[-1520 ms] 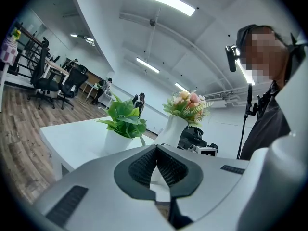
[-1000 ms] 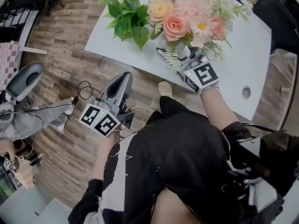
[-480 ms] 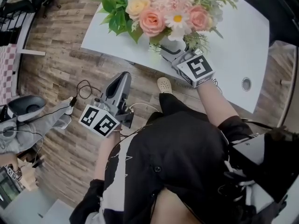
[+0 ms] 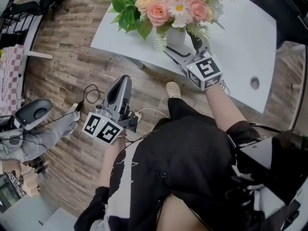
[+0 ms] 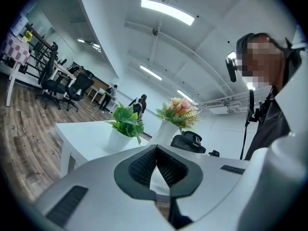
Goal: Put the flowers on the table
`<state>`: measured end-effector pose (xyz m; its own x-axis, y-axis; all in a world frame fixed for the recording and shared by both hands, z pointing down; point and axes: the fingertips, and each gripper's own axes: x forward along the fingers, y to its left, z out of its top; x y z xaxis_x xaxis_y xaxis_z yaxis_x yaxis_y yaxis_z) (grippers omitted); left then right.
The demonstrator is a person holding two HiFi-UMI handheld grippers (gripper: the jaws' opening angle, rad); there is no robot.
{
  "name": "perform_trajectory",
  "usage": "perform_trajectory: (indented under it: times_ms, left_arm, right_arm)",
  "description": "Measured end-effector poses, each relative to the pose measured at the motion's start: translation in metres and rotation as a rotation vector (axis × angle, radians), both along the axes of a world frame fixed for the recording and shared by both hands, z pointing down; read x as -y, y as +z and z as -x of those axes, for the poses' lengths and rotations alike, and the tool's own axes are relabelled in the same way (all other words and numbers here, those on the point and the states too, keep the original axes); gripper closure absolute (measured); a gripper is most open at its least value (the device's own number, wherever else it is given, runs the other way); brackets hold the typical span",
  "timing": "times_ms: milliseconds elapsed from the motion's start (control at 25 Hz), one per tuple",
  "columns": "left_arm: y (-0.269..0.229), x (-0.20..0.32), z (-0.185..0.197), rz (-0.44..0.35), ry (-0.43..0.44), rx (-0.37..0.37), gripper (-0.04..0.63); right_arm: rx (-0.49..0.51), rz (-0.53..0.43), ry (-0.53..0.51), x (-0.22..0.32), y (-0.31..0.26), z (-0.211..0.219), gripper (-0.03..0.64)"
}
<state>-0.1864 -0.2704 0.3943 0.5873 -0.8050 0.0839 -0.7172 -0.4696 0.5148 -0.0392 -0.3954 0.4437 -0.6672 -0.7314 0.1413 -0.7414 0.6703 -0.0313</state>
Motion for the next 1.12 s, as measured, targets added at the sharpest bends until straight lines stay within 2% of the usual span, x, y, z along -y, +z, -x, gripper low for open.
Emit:
perform_trajectory:
  times_ms: [160, 280, 400, 480, 520, 560, 640, 720, 800, 920, 1120]
  left_arm:
    - [-0.015, -0.022, 0.003, -0.02, -0.013, -0.011, 0.584]
    - [-0.028, -0.04, 0.008, -0.035, -0.036, -0.051, 0.584]
    - [-0.044, -0.06, 0.008, -0.067, -0.047, -0.096, 0.584]
    - [-0.055, -0.077, 0.005, -0.092, -0.045, -0.104, 0.584]
    - [-0.059, -0.086, 0.004, -0.103, -0.046, -0.107, 0.584]
    - [-0.064, -0.095, 0.002, -0.114, -0.049, -0.11, 0.584]
    - [-0.072, -0.114, 0.0, -0.133, -0.053, -0.118, 0.584]
    - [-0.079, -0.134, -0.003, -0.149, -0.048, -0.122, 0.584]
    - [-0.083, -0.154, -0.006, -0.16, -0.036, -0.118, 0.584]
    - [-0.084, -0.182, -0.007, -0.163, -0.035, -0.113, 0.584]
    - [-0.082, -0.215, -0.008, -0.158, -0.032, -0.148, 0.584]
  right_arm:
    - [0.062, 0.029, 0.056, -0.03, -0.012, -0.018, 0.183]
    - [0.102, 0.049, 0.08, -0.056, -0.024, -0.028, 0.184]
    - [0.032, 0.002, 0.094, -0.084, -0.044, -0.034, 0.184]
    - [-0.035, -0.049, 0.087, -0.108, -0.06, -0.033, 0.187]
    - [-0.038, -0.059, 0.082, -0.121, -0.068, -0.032, 0.201]
    - [-0.019, -0.06, 0.077, -0.133, -0.076, -0.032, 0.265]
    - [0.055, -0.05, 0.068, -0.155, -0.092, -0.033, 0.558]
    - [0.115, -0.043, 0.051, -0.177, -0.105, -0.032, 0.566]
    - [0.135, -0.038, 0.05, -0.197, -0.112, -0.033, 0.569]
    - [0.133, -0.011, 0.077, -0.221, -0.113, -0.037, 0.588]
    - [0.077, 0.029, 0.11, -0.26, -0.105, -0.045, 0.599]
